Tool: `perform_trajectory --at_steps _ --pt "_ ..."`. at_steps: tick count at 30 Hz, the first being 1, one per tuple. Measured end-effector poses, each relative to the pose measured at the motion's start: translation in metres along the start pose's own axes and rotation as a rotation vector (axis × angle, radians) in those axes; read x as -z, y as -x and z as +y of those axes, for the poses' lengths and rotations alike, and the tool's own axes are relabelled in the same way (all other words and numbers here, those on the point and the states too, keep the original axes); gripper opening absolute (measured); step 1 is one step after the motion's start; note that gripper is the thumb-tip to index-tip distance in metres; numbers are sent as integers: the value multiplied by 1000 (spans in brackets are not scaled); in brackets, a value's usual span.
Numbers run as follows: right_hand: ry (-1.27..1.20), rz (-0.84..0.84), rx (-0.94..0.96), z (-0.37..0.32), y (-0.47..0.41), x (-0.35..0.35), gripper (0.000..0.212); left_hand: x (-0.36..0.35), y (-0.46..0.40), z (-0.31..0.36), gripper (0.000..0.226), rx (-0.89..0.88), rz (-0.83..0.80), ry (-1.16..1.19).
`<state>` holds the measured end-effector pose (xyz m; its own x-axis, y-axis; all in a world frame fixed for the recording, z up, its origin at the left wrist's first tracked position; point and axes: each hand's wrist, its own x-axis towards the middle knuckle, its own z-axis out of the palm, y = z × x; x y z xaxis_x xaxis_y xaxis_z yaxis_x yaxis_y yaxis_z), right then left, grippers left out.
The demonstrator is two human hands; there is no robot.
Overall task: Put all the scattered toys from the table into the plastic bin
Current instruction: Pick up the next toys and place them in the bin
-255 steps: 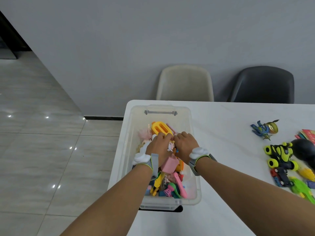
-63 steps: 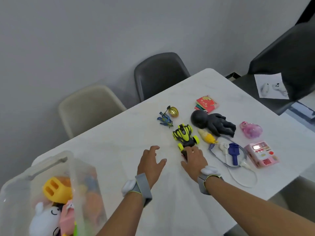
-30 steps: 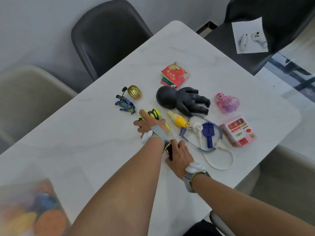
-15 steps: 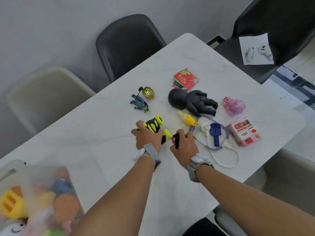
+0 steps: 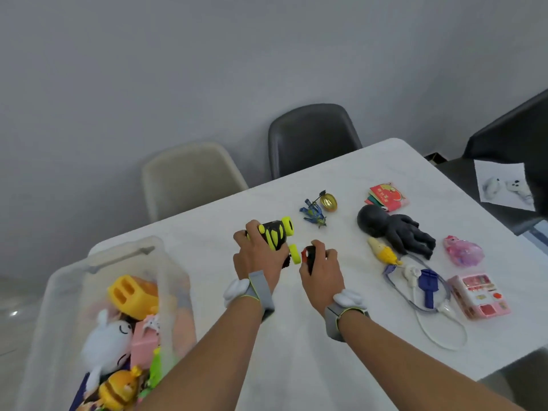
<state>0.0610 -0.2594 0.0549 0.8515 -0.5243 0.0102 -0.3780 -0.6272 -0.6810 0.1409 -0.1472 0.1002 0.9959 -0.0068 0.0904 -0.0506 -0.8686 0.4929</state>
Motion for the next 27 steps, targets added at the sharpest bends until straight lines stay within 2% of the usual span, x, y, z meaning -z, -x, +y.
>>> perform_trajectory --at_steps 7,16,22,27 --pt "-8 14 131 -94 22 -28 47 89 -20 -62 75 22 169 52" --pt "-25 -82 363 -219 57 -98 50 192 -37 -189 80 176 365 79" --pt "83 -248 536 -274 64 -148 47 217 -38 -276 94 308 311 64" --pt "259 -317 583 -292 58 -195 46 211 -44 -320 105 410 217 96"
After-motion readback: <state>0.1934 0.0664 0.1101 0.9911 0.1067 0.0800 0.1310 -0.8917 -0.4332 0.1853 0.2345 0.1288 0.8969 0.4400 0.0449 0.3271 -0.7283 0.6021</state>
